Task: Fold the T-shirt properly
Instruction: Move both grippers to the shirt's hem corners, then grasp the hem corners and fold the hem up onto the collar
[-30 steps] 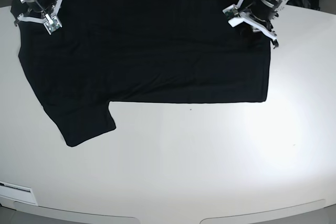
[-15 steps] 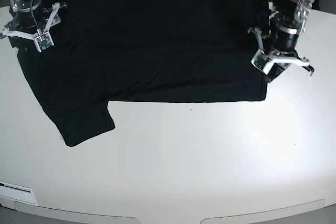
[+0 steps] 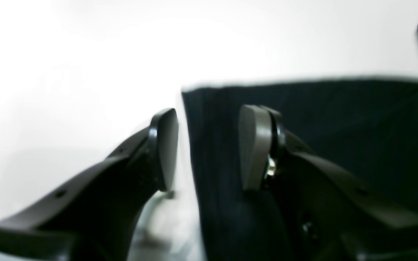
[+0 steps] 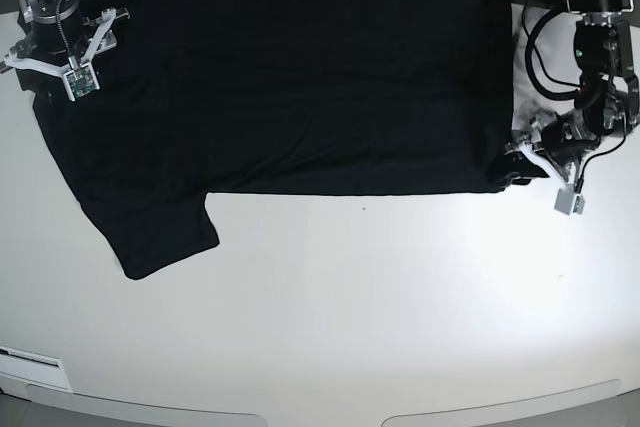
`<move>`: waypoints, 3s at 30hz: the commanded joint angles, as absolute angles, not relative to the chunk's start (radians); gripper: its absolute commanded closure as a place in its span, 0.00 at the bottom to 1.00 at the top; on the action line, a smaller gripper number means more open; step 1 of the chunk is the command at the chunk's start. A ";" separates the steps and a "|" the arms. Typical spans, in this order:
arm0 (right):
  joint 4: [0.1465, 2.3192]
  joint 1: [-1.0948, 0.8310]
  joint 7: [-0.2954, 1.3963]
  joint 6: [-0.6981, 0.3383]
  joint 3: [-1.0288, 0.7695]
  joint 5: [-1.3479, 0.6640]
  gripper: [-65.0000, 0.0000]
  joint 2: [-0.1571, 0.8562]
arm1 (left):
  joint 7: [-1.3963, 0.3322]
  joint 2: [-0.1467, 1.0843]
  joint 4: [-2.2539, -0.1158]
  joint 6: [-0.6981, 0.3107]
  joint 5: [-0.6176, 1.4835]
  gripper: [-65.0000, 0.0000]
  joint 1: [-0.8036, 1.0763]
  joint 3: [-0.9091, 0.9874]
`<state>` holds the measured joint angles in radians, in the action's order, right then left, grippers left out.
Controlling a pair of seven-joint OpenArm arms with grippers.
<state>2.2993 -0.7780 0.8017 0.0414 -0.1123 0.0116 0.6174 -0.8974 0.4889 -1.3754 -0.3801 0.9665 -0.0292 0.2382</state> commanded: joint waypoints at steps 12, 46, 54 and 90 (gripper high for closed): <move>2.312 -0.640 0.736 0.044 -0.120 -0.042 0.40 0.630 | -1.085 0.438 -1.278 -0.442 1.129 0.65 -0.053 0.183; 0.608 0.613 0.830 -0.688 -0.118 -0.888 0.40 0.458 | -1.055 0.466 -1.278 -0.443 1.074 1.00 -0.052 0.184; 0.667 0.634 1.010 -0.698 -0.118 -1.042 1.00 0.461 | -1.055 0.466 -1.279 -0.549 1.094 1.00 -0.062 0.183; 1.847 -0.198 1.309 -0.679 -0.299 -1.380 1.00 0.865 | -1.335 0.767 -1.602 -0.698 1.484 1.00 -0.031 0.183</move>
